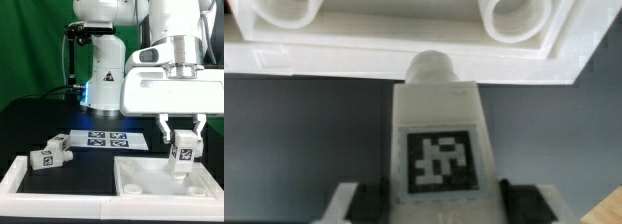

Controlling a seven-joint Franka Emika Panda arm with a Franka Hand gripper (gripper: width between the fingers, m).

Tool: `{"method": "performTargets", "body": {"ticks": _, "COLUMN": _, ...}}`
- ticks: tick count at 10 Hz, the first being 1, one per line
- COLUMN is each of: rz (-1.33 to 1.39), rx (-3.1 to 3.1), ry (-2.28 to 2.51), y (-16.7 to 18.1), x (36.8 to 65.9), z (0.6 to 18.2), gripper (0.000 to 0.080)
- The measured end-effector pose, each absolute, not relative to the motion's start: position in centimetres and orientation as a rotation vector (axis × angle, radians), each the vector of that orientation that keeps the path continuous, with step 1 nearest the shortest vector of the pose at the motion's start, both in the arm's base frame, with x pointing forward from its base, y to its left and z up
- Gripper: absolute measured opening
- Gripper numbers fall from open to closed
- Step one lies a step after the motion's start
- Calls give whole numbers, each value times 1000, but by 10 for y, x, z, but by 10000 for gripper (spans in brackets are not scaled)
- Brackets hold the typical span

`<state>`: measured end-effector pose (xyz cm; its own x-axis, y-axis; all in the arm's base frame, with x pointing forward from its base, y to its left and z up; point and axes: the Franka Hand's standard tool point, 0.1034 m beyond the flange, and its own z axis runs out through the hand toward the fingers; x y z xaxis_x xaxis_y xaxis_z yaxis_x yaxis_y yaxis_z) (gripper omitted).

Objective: Assemble one leg

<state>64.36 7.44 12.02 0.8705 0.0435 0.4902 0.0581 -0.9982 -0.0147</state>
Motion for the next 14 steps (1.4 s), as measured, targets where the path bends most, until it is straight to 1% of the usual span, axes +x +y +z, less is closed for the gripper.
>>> {"method": "performTargets", "body": {"ticks": 1, "rz": -793, "rx": -2997, "ry": -83, "y": 88, "x": 642, "z": 113, "gripper": 285}}
{"method": "performTargets", "body": {"ticks": 4, "rz": -778, "rx": -2992, "ry": -89, "y": 99, "x": 644, "z": 102, "gripper": 285}}
{"method": "performTargets", "body": {"ticks": 7, "rz": -745, "rx": -2997, "ry": -96, "y": 101, "x": 641, "z": 99, "gripper": 285}}
{"method": "performTargets", "body": {"ticks": 8, "rz": -735, "rx": -2996, "ry": -97, "y": 102, "x": 640, "z": 101, "gripper": 285}}
{"method": "performTargets", "body": {"ticks": 10, "rz": -726, "rx": -2991, "ry": -99, "y": 103, "x": 641, "z": 110, "gripper": 285}}
{"method": "performTargets", "body": {"ticks": 11, "rz": -730, "rx": -2991, "ry": -100, "y": 103, "x": 640, "z": 110, "gripper": 285}}
{"method": "performTargets", "body": {"ticks": 14, "rz": -699, "rx": -3000, "ry": -107, "y": 105, "x": 633, "z": 97, "gripper": 285}}
